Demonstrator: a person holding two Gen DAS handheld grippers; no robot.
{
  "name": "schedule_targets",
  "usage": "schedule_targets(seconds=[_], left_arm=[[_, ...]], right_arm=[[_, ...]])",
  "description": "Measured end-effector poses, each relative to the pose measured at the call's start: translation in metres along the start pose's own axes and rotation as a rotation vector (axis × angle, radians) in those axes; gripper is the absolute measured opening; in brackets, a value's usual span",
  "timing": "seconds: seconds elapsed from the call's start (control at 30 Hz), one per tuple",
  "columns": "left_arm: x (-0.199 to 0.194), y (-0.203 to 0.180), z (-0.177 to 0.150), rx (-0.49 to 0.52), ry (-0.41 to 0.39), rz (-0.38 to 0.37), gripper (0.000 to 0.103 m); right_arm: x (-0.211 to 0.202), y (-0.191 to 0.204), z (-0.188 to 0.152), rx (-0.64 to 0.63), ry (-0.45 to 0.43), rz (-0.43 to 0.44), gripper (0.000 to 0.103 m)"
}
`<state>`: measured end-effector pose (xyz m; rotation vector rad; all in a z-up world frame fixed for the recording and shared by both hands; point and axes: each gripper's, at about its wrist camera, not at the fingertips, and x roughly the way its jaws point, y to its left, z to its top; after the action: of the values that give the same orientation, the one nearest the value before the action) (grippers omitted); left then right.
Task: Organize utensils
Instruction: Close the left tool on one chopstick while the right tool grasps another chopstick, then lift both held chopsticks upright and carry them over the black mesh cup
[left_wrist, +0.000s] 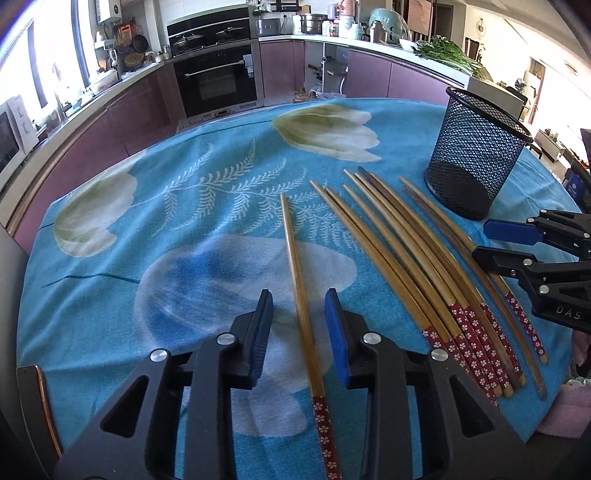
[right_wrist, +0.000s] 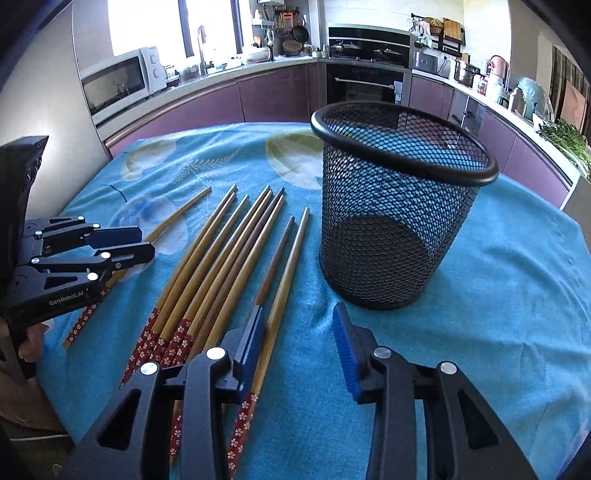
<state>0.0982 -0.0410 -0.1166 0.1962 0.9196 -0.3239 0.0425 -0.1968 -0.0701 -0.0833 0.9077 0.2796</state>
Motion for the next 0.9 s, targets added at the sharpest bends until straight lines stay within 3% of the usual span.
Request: schedule_targets(seconds=[0.1, 0.17, 0.23, 0.33, 0.63, 0.9], left_arm=[[0.005, 0.000, 0.005, -0.004, 0.007, -0.014, 0.027], [0.005, 0.000, 0.006, -0.008, 0.008, -0.023, 0.018], [0.008, -0.001, 0.010, -0.017, 0.011, -0.034, 0.011], [0.011, -0.002, 0.014, -0.033, 0.011, -0.036, 0.008], [-0.004, 0.002, 0.011, -0.066, -0.012, -0.067, 0.008], [-0.052, 0.007, 0.022, -0.068, -0.114, -0.177, 0.008]], right_arm=[[0.002, 0.001, 0.002, -0.006, 0.001, 0.004, 0.030], [0.004, 0.001, 0.003, -0.001, 0.000, 0.011, 0.026], [0.006, 0.002, 0.004, 0.002, 0.000, 0.026, 0.016], [0.007, 0.003, 0.005, 0.020, 0.003, 0.052, 0.007], [-0.010, -0.004, 0.006, 0.057, -0.045, 0.106, 0.006], [-0.050, -0.008, 0.014, 0.058, -0.171, 0.173, 0.005]])
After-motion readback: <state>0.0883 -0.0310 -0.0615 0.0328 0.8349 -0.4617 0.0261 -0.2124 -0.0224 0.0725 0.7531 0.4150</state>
